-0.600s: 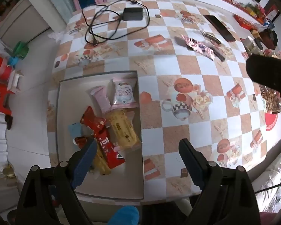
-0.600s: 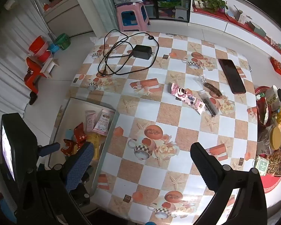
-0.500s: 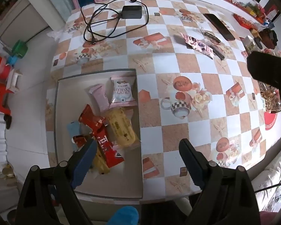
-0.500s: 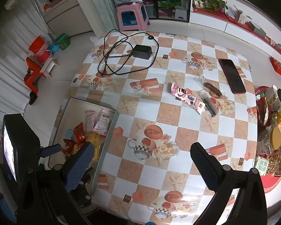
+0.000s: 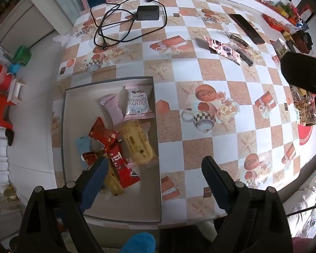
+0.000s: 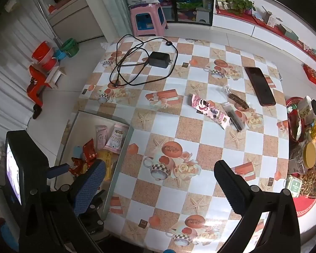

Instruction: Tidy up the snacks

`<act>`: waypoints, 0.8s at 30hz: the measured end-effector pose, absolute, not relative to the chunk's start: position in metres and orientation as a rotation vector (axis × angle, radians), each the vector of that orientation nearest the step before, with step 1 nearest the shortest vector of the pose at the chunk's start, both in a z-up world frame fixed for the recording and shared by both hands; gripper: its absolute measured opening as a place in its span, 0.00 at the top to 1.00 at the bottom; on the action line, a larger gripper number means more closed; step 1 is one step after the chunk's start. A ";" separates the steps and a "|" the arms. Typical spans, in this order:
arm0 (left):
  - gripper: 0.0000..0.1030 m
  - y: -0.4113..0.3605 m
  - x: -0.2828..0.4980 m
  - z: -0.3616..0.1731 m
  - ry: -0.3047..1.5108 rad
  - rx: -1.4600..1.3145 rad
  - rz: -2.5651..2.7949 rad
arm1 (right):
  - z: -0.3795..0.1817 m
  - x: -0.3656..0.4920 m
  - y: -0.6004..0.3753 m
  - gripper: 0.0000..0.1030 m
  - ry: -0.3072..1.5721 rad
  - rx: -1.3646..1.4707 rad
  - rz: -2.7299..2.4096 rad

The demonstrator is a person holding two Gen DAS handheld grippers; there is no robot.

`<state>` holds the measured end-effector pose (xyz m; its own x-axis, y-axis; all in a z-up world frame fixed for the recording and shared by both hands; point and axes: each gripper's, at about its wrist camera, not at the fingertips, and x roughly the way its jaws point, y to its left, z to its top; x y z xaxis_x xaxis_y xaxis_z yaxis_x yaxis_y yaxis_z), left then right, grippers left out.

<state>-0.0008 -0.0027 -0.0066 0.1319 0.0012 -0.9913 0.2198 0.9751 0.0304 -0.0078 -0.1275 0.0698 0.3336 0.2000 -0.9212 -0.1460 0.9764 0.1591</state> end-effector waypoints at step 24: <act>0.11 -0.004 -0.002 -0.008 1.434 0.190 -0.159 | 0.069 -0.007 -0.131 0.00 1.208 0.051 0.225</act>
